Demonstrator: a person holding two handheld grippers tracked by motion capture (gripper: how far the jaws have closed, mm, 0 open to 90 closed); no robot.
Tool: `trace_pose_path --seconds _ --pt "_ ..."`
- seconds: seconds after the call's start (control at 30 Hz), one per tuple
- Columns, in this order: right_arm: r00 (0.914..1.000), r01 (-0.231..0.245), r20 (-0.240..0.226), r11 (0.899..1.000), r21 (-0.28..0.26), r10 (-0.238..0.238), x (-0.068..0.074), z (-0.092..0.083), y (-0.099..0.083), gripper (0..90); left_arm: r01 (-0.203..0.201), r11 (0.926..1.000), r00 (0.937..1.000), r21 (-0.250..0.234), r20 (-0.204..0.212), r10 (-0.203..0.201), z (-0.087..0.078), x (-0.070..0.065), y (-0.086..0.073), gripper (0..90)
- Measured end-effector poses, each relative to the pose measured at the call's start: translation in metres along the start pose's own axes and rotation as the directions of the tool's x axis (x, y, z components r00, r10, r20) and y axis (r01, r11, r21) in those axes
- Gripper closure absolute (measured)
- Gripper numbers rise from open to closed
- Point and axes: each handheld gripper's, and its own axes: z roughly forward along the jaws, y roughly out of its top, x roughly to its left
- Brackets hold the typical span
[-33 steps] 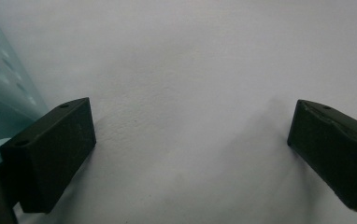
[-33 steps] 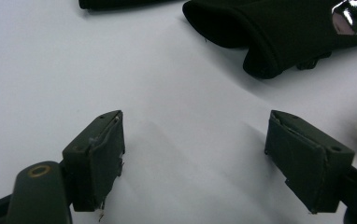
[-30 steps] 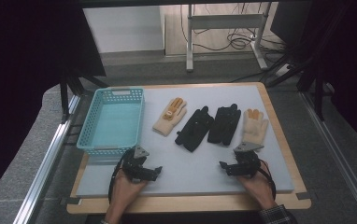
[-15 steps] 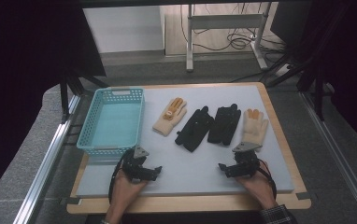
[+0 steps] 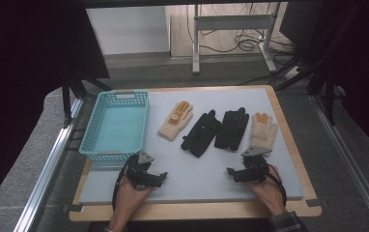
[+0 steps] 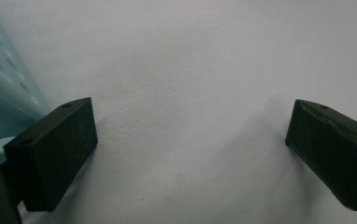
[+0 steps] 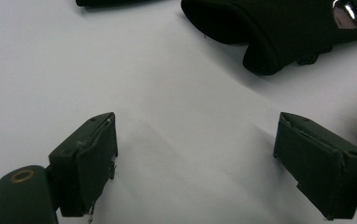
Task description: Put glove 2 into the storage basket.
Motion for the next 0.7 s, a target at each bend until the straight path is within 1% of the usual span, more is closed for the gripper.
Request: trace_pose_path --seconds 0.07,0.3,0.43,0.5,0.53,0.7 --pt "1.0 -0.006 -0.001 1.0 -0.001 0.006 -0.001 -0.001 0.001 14.8 -0.003 1.0 1.0 0.003 0.0 0.004 0.0 0.0 0.0 2.6" --pt "1.0 -0.007 -0.001 1.0 -0.022 0.007 -0.002 -0.006 0.006 17.7 -0.003 1.0 1.0 0.003 0.0 0.003 0.0 0.0 0.0 2.7" --pt "0.9997 -0.023 -0.012 0.999 -0.035 0.023 -0.006 -0.008 0.012 20.7 -0.003 1.0 1.0 0.003 0.0 0.003 0.0 0.0 0.0 2.7" --pt "0.9997 -0.022 -0.012 0.999 -0.037 0.022 -0.007 -0.009 0.013 21.2 -0.003 1.0 1.0 0.003 0.0 0.003 0.0 0.0 0.0 2.6" --pt "0.9996 -0.026 -0.013 0.999 -0.044 0.025 -0.009 -0.009 0.017 22.4 -0.003 1.0 1.0 0.003 0.0 0.003 0.0 0.0 0.0 2.7" --pt "0.9996 -0.029 0.0 0.999 -0.045 0.029 -0.017 -0.008 0.027 26.1 -0.003 1.0 1.0 0.003 0.0 0.003 0.0 0.0 0.0 2.7"
